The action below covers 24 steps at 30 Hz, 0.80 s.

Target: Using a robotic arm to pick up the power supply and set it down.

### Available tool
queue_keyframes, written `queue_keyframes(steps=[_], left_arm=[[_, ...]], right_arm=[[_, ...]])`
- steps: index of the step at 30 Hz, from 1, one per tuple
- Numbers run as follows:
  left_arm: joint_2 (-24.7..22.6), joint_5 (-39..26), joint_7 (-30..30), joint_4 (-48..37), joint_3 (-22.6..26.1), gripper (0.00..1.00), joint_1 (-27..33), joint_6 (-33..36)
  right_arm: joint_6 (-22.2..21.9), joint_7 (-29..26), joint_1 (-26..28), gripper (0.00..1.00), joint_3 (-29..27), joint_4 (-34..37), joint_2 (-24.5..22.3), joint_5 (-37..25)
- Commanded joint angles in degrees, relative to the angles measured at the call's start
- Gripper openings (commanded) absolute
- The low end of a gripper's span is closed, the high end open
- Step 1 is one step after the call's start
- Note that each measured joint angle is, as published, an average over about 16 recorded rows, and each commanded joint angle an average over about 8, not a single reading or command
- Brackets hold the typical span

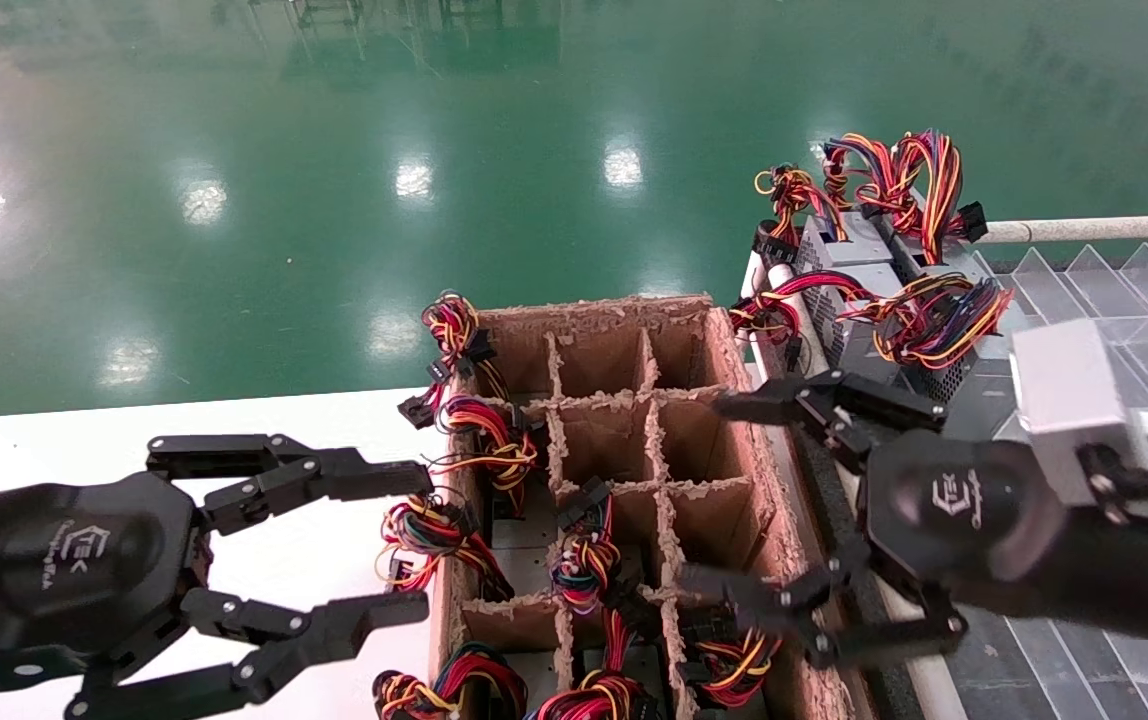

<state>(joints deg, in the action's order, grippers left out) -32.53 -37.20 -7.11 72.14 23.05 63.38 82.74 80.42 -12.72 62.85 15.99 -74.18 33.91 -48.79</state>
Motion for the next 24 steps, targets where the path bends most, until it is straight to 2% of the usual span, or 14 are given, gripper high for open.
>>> queue_keyframes(steps=[1, 11, 24], left_arm=[[0.0, 0.0, 0.0, 0.0, 0.0, 1.00, 0.0, 0.0], [0.0, 0.0, 0.0, 0.0, 0.0, 1.00, 0.0, 0.0], [0.0, 0.0, 0.0, 0.0, 0.0, 1.00, 0.0, 0.0]], right_arm=[[1.3, 0.5, -0.3, 1.00, 0.0, 0.1, 0.3, 1.7], [6.2, 2.3, -1.5, 1.00, 0.0, 0.7, 1.3, 8.3], [5.9, 2.1, -1.5, 1.00, 0.0, 0.7, 1.2, 7.8]])
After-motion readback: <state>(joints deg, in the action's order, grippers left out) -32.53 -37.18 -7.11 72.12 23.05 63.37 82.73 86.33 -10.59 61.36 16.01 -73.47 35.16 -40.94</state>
